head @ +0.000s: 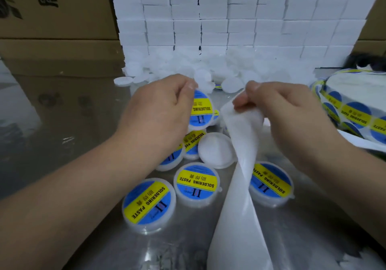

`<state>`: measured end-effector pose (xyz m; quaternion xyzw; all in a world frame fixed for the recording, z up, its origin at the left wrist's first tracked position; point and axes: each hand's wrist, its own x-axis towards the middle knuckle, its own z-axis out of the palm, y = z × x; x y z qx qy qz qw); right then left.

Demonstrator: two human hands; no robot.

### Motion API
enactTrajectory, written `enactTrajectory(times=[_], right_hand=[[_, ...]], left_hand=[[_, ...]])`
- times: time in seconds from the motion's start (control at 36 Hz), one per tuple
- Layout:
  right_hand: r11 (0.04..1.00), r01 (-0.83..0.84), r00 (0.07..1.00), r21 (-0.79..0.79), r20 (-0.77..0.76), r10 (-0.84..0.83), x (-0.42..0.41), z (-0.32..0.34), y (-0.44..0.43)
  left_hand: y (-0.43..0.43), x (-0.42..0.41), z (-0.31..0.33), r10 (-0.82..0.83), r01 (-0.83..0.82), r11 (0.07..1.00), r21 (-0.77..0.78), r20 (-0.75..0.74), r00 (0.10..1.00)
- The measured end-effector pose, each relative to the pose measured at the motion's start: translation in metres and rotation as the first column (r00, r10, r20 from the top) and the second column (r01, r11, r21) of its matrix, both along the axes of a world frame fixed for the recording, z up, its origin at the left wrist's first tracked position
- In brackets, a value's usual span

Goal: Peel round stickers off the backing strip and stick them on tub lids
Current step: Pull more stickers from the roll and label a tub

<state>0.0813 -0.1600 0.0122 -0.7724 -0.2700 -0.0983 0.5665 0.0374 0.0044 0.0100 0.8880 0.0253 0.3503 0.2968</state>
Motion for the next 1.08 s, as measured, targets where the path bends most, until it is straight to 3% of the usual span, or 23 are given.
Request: enactTrajectory(times=[0.14, 0.22, 0.28, 0.36, 0.44, 0.58, 0.67, 0.75, 0.86, 0.94, 1.08], right_hand=[[0.984, -0.167, 0.985, 0.056, 0.039, 0.165, -0.006, 0.000, 0.001], [0.956, -0.269, 0.963, 0.115, 0.051, 0.265, -0.008, -0.001, 0.000], [0.942, -0.308, 0.951, 0.135, 0.075, 0.300, -0.008, 0.000, -0.002], [0.934, -0.339, 0.938, 0.110, 0.118, 0.327, -0.008, 0.000, -0.002], [0.915, -0.392, 0.915, 0.097, 0.143, 0.376, -0.009, -0.001, -0.002], [0.903, -0.393, 0.910, 0.176, 0.216, 0.354, -0.010, -0.002, -0.002], [0.904, -0.300, 0.947, 0.305, 0.208, 0.245, -0.006, -0.002, -0.003], [0.948, -0.139, 0.986, 0.288, 0.133, 0.104, 0.002, -0.002, -0.004], [0.995, -0.039, 0.990, 0.093, -0.132, 0.051, 0.012, -0.005, 0.000], [1.000, 0.010, 0.986, -0.012, -0.166, -0.012, 0.012, -0.005, 0.001], [0.989, 0.083, 0.898, 0.118, -0.439, -0.023, 0.019, 0.004, 0.000]], left_hand=[[0.008, 0.015, -0.006, 0.171, -0.109, 0.957, 0.269, -0.219, 0.961], [0.007, 0.016, -0.006, 0.212, -0.119, 0.926, 0.357, -0.233, 0.949], [0.007, 0.013, -0.004, 0.122, -0.082, 0.958, 0.275, -0.134, 0.983], [-0.003, 0.002, 0.002, -0.117, 0.111, 0.987, -0.114, -0.047, 0.992], [-0.012, -0.003, 0.004, -0.310, 0.276, 0.876, -0.395, -0.024, 0.950], [-0.012, 0.001, 0.008, -0.366, 0.321, 0.718, -0.618, 0.056, 0.929], [-0.009, 0.003, 0.008, -0.376, 0.355, 0.587, -0.727, 0.143, 0.915], [-0.006, 0.003, 0.012, -0.390, 0.396, 0.489, -0.777, 0.211, 0.896], [-0.002, 0.003, 0.012, -0.377, 0.390, 0.493, -0.778, 0.213, 0.901], [0.001, 0.002, 0.012, -0.360, 0.375, 0.492, -0.785, 0.209, 0.909], [0.004, -0.001, 0.013, -0.406, 0.388, 0.469, -0.793, 0.196, 0.893]])
